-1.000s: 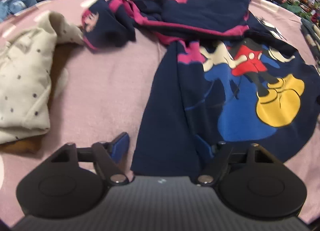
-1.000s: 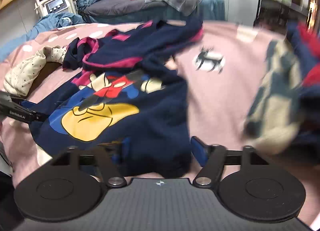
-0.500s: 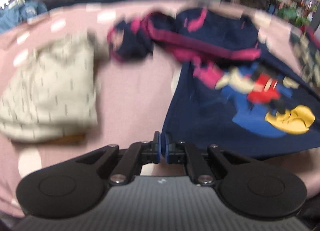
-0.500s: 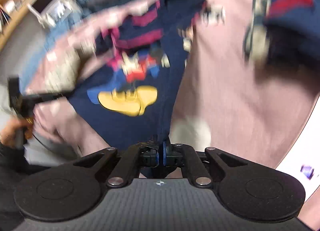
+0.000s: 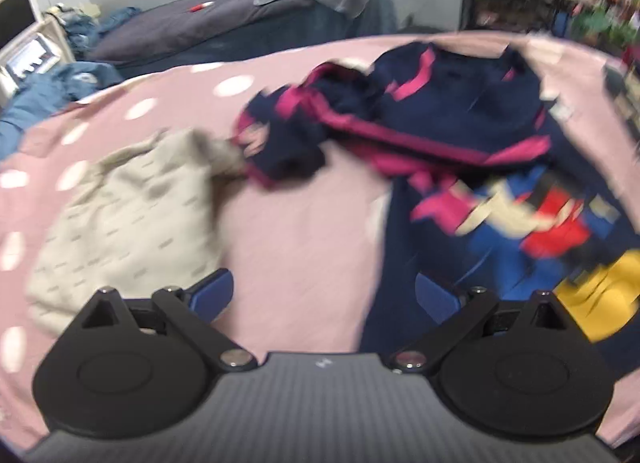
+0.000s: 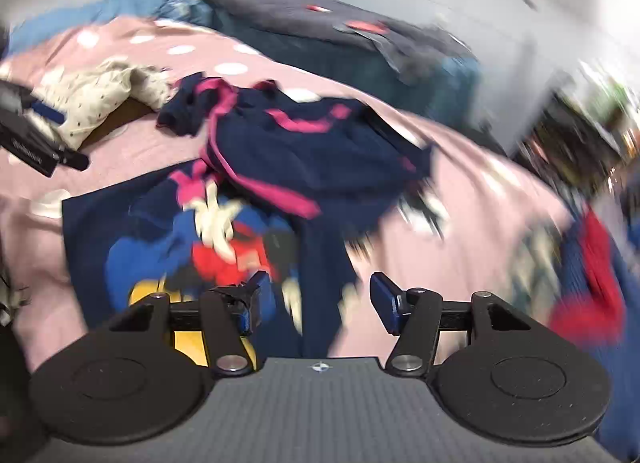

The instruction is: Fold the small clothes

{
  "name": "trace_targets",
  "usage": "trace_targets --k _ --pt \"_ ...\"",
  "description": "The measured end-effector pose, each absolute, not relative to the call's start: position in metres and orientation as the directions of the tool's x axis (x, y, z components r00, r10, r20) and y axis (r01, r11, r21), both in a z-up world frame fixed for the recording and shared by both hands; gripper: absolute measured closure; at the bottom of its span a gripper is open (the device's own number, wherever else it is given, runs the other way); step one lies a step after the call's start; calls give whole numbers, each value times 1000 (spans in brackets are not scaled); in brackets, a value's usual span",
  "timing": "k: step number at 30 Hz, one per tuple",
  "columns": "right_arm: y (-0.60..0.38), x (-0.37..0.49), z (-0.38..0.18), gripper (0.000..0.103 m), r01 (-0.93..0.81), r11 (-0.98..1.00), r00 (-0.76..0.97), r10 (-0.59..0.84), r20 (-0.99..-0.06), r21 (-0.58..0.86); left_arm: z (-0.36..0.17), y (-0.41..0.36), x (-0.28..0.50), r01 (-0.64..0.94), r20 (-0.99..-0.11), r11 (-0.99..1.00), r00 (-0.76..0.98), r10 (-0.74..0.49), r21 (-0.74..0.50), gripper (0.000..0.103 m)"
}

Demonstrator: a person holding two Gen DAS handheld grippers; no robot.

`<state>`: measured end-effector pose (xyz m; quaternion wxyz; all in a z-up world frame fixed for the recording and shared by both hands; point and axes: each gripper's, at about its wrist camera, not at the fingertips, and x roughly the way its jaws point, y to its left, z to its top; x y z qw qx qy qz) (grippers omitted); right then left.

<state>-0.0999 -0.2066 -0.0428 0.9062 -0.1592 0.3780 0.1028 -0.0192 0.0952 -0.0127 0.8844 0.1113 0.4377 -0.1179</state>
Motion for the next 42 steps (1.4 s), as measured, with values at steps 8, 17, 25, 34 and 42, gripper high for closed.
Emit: trace_targets --k 8,17,25,34,42 --pt "-150 -2 -137 63 -444 674 721 -123 -682 -591 -44 46 -3 385 -824 922 508 -250 -42 4" --pt "-264 -28 -79 93 -170 722 690 -399 -604 -670 -61 27 5 426 -841 904 475 -259 -38 7" --pt "-301 -37 -81 68 -121 789 634 -405 -659 -602 -59 19 25 411 -830 911 499 -249 -26 7" --pt "-302 -60 -47 25 -112 844 736 -284 -614 -525 -34 58 111 320 -765 947 609 -211 -6 7" --pt "-319 -76 -27 26 -65 921 732 -218 -645 -385 -49 52 227 346 -852 935 465 -238 -73 7"
